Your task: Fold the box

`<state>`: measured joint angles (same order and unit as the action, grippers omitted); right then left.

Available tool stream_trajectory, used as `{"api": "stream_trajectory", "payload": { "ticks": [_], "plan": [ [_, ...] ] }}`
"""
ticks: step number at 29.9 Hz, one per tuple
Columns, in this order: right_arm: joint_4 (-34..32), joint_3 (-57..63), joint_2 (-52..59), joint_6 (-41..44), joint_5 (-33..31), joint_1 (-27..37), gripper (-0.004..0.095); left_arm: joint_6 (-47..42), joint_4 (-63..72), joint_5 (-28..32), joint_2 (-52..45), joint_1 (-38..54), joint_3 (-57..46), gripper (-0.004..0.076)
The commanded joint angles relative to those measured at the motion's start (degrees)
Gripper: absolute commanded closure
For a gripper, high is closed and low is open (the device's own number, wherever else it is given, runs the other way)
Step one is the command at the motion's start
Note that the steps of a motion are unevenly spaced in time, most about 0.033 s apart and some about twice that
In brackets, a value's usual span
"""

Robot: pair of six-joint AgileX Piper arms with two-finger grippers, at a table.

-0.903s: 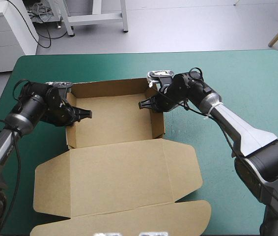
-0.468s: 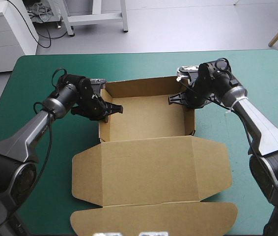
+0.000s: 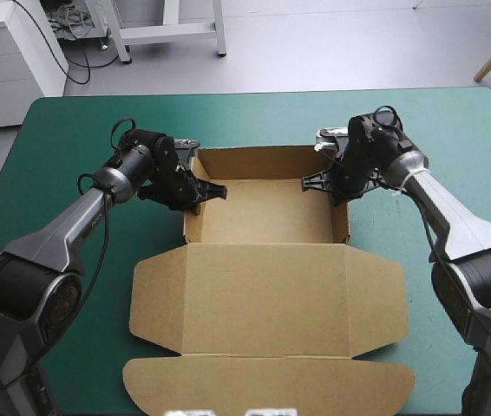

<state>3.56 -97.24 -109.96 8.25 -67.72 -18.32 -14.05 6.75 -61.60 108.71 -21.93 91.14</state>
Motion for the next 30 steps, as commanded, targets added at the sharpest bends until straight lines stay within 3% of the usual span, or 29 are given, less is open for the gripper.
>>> {"api": "stream_trajectory", "payload": {
  "ticks": [1,8,11,13,16,18,22,30],
  "plan": [
    [1.5,-1.4,2.1,-2.1,-1.2,0.1,0.0926,1.0,-2.7,0.6,-1.9,0.1,1.0,0.0733],
    [1.4,-1.4,2.0,-2.1,-1.2,0.1,0.0871,2.9,-3.2,0.6,-1.9,0.1,1.0,0.0715],
    [1.3,-1.4,2.0,-1.9,-1.2,0.1,0.0693,4.3,-2.4,0.6,-1.9,0.1,1.0,0.0632],
    [1.0,-1.4,2.0,-0.9,-1.2,0.1,0.0541,5.2,-2.2,1.3,-1.9,0.1,1.0,0.0534],
    [-0.3,-1.4,2.0,0.9,-1.2,0.1,0.0416,5.2,-2.1,1.6,-1.9,0.1,1.0,0.0383],
    [-0.9,-1.6,2.0,0.9,-1.2,0.1,0.0408,4.8,-2.1,1.6,-1.9,0.1,1.0,0.0297],
    [-1.0,-2.5,2.0,0.9,-1.2,0.2,0.0407,6.6,-2.1,1.4,-1.9,0.1,1.0,0.0205],
    [0.0,-3.4,2.1,2.1,-1.2,0.2,0.0406,7.0,-2.1,1.3,-1.9,0.1,1.0,0.0192]
  ]
}}
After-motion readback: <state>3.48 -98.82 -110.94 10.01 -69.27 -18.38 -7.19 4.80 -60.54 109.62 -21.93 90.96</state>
